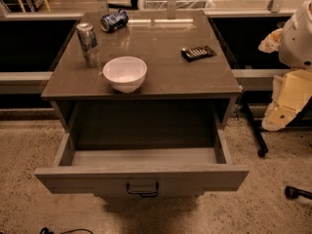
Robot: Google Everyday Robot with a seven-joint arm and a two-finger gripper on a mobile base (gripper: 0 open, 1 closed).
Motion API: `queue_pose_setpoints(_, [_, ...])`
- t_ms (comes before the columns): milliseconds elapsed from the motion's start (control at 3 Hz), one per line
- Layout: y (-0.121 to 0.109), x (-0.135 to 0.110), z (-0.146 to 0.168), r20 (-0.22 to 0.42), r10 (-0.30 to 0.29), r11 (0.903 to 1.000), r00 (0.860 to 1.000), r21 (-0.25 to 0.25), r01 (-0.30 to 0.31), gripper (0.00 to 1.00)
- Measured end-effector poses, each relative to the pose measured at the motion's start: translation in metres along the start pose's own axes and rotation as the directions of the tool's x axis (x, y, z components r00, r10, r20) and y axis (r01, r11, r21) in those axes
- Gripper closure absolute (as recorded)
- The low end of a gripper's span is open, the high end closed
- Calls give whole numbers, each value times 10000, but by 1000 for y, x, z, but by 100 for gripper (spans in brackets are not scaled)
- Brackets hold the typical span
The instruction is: Close top drawer
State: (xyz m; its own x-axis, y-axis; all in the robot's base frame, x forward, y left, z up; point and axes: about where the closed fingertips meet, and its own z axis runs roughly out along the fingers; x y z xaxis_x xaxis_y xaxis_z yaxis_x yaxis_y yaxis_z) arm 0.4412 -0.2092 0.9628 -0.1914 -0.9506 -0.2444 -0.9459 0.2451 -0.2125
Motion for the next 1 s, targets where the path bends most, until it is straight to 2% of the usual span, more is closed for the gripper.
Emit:
queue_pose_setpoints(333, [0,0,0,0,2,10000,10000,-2,-2,0])
queue_pose_setpoints(667, [0,1,13,10,126,9998,9999,-179,-126,0])
queue_pose_setpoints(1000, [13,7,54,213,596,9972,9980,-458,-586,0])
